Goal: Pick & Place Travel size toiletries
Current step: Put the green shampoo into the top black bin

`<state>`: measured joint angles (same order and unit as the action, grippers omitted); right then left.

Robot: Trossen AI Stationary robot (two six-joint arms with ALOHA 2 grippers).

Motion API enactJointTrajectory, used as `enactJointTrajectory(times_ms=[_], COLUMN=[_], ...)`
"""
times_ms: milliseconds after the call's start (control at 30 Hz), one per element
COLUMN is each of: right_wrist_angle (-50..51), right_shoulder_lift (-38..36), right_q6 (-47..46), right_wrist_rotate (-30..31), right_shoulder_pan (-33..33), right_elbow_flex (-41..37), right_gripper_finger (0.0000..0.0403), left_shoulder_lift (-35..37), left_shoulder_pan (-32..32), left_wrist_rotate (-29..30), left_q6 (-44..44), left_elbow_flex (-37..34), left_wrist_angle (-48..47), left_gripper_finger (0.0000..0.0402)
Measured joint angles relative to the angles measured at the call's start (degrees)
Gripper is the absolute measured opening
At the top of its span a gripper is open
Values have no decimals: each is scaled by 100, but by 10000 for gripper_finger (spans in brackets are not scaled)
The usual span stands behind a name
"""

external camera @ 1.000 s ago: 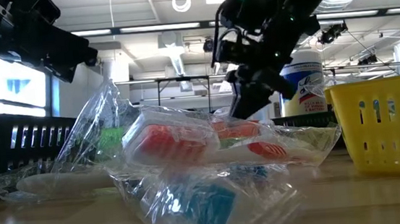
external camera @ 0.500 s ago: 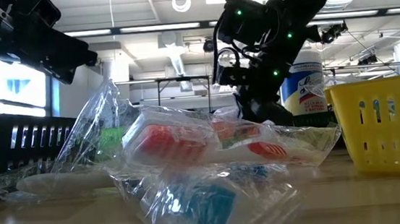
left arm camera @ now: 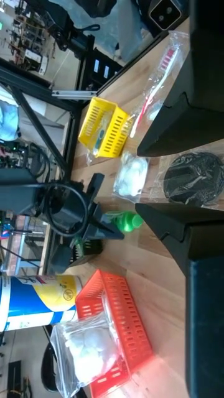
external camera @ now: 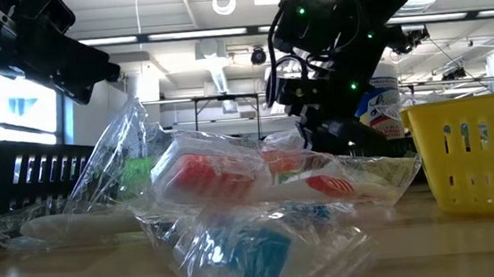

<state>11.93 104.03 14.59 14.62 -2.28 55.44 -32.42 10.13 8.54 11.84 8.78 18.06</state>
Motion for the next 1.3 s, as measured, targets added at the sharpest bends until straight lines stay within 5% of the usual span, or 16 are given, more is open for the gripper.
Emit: enactJointTrajectory(times_ms=[333,600,1033,1300], right_wrist_angle=[-235,-171,397,276], right_shoulder_lift=[-375,-913,-907,-905], right_q6=[69,63,-138,-134], right_wrist_rotate=[842,-1013,-1340,-1310], right_shoulder_pan=[-43,17,13,44], right_elbow_flex=[37,46,35,11], right_gripper_finger=[3,15,249,300], left_shoulder_lift=[0,-2,-2,-2], left_shoulder_pan=[0,0,0,0], left_wrist_rotate=[0,0,-1,-1], left_q6=[2,2,2,2], left_elbow_flex=[0,0,0,0], left_wrist_angle=[-4,-25,-24,-24], left_gripper_finger=[126,126,126,126])
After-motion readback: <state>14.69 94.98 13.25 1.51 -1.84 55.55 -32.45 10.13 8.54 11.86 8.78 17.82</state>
